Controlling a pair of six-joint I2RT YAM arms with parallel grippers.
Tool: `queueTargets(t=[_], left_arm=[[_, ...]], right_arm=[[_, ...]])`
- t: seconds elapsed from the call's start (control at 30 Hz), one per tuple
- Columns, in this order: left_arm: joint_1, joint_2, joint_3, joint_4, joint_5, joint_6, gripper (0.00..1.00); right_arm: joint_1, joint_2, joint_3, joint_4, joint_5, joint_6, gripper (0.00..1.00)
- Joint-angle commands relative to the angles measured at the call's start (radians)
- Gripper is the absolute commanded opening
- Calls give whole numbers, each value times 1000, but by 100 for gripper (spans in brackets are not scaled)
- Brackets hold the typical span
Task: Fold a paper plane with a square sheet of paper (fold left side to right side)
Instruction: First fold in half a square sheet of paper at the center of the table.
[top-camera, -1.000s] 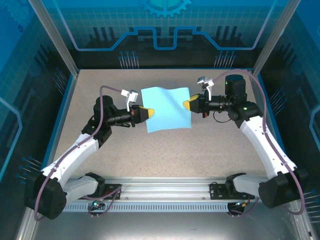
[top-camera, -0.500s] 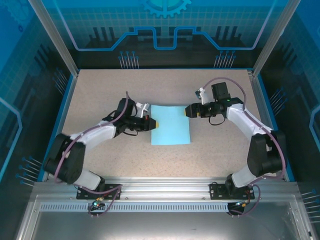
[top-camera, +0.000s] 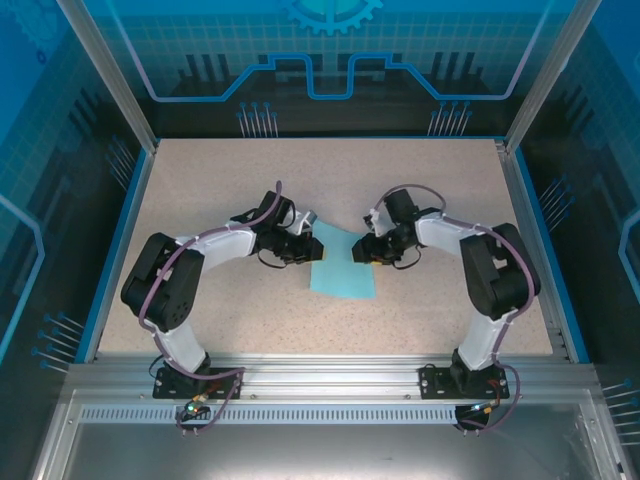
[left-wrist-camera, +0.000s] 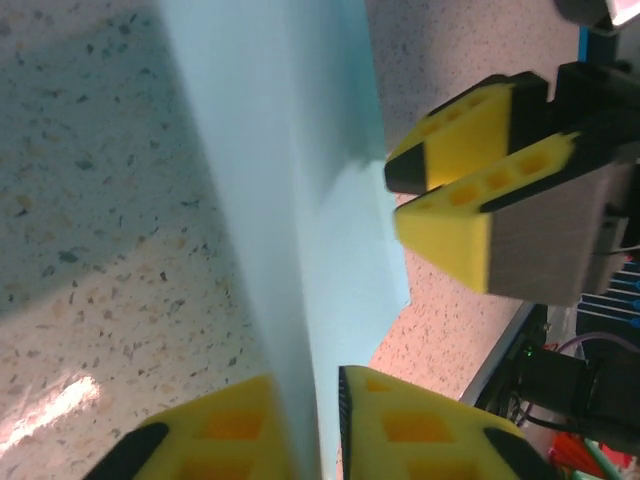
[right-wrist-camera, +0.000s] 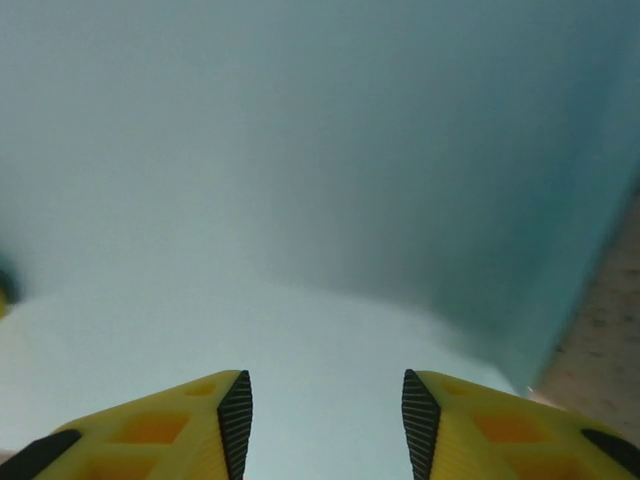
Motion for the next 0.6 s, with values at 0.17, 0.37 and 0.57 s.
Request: queueTargets(t=[0.17,0.37,0.57], left_arm=[[-37,1,34,29,53,-43,51],[-60,18,45,119,80,-107,63],[-81,61,59,168,91,-139,68]], right_arm=[[14,64,33,-41,81,54,43],[-2,53,-28,24,45,85,43],[-44,14,-90,179,-103,130,48]])
